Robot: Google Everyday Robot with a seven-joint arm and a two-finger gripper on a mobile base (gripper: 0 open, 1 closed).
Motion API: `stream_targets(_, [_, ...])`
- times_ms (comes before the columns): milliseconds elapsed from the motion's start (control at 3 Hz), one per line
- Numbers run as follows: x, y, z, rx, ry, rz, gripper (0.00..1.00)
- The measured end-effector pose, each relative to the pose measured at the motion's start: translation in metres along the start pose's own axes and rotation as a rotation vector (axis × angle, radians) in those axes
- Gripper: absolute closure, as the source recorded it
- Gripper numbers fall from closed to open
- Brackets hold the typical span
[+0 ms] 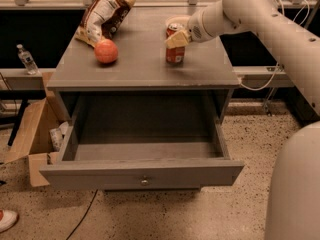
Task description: Place coke can into top drawer
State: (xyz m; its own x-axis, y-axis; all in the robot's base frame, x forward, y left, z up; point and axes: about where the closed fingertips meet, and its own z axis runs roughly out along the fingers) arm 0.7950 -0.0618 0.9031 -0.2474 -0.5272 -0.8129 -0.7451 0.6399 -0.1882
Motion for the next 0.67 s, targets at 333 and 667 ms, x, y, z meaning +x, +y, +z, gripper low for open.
stream_targets(333, [-0.003,0.008,-0.008,-0.015,-0.023,-0.006,0.64])
stream_targets(667, [-0.006,0.028,-0.047,-0.05,-0.053,-0.042,0.89])
